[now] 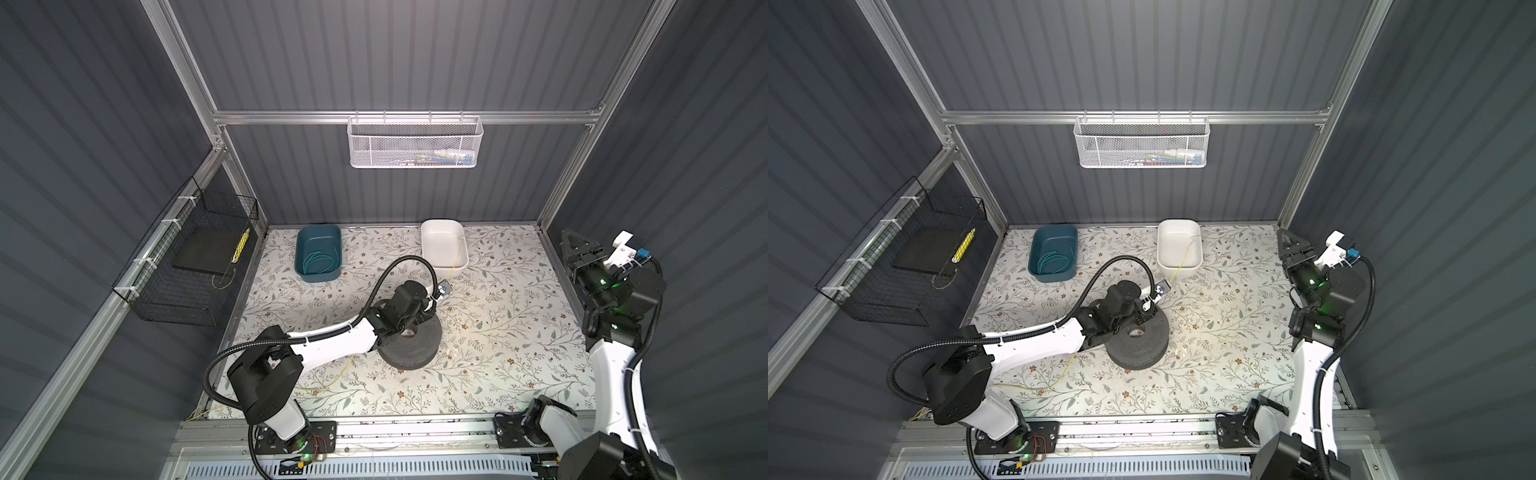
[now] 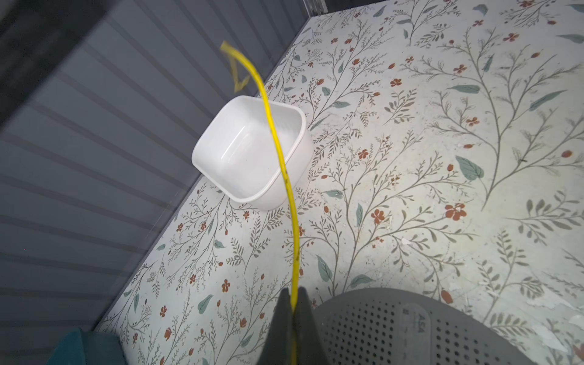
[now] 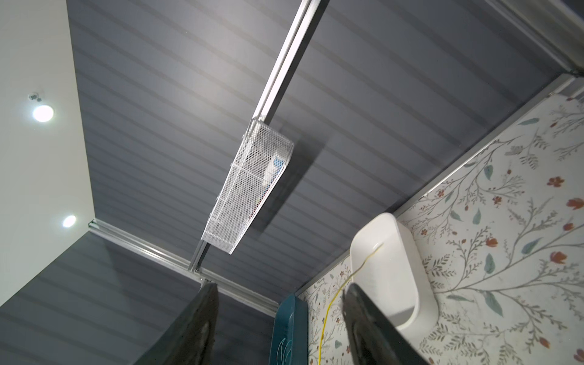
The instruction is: Wrap the cables
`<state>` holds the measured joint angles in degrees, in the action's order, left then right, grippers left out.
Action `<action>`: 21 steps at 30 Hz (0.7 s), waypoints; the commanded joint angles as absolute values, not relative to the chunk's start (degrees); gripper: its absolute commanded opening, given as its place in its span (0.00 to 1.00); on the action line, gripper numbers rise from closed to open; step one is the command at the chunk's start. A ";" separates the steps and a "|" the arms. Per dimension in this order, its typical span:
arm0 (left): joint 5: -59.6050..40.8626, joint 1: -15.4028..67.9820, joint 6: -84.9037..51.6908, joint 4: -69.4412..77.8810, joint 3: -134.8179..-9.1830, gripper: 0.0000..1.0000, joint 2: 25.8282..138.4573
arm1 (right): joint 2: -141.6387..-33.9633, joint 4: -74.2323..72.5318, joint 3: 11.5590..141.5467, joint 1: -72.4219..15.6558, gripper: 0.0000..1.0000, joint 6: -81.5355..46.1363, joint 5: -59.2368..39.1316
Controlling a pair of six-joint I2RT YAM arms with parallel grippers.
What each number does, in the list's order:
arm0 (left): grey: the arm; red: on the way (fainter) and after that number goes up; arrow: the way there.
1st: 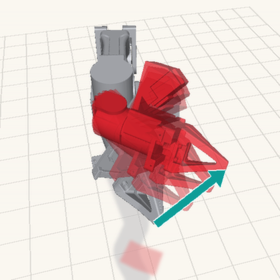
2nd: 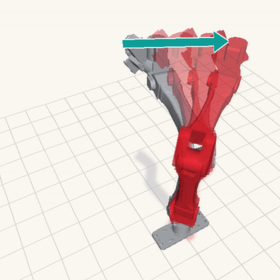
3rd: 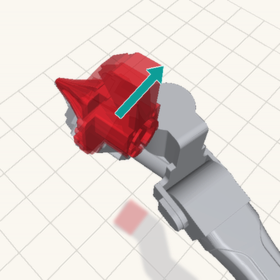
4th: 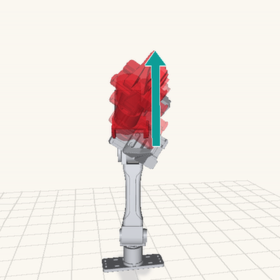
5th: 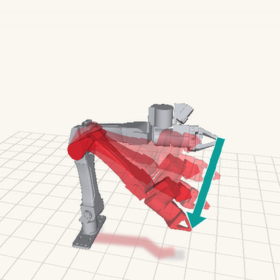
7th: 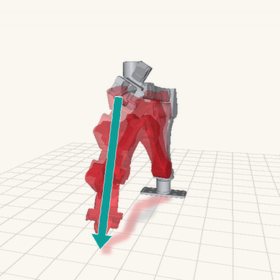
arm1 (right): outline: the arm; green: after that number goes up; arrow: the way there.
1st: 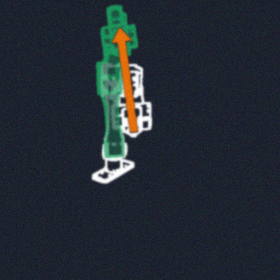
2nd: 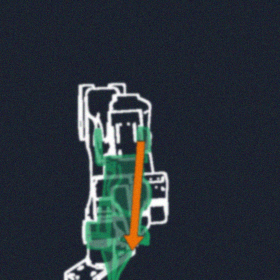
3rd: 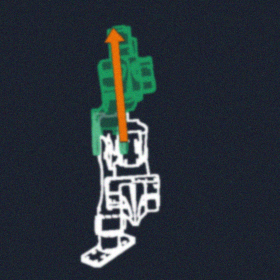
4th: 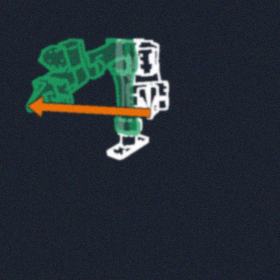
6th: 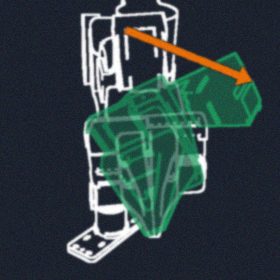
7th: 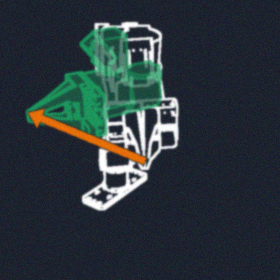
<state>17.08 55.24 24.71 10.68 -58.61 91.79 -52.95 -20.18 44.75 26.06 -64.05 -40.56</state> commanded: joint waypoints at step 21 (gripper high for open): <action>-4.80 55.48 16.40 13.54 -75.67 0.00 101.38 | -56.33 -12.01 35.74 -11.68 0.44 -56.27 -27.20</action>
<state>-1.48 55.31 18.31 12.91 -73.58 101.03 -55.66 -10.13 35.46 -11.25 -56.95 -28.75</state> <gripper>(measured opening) 0.054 0.457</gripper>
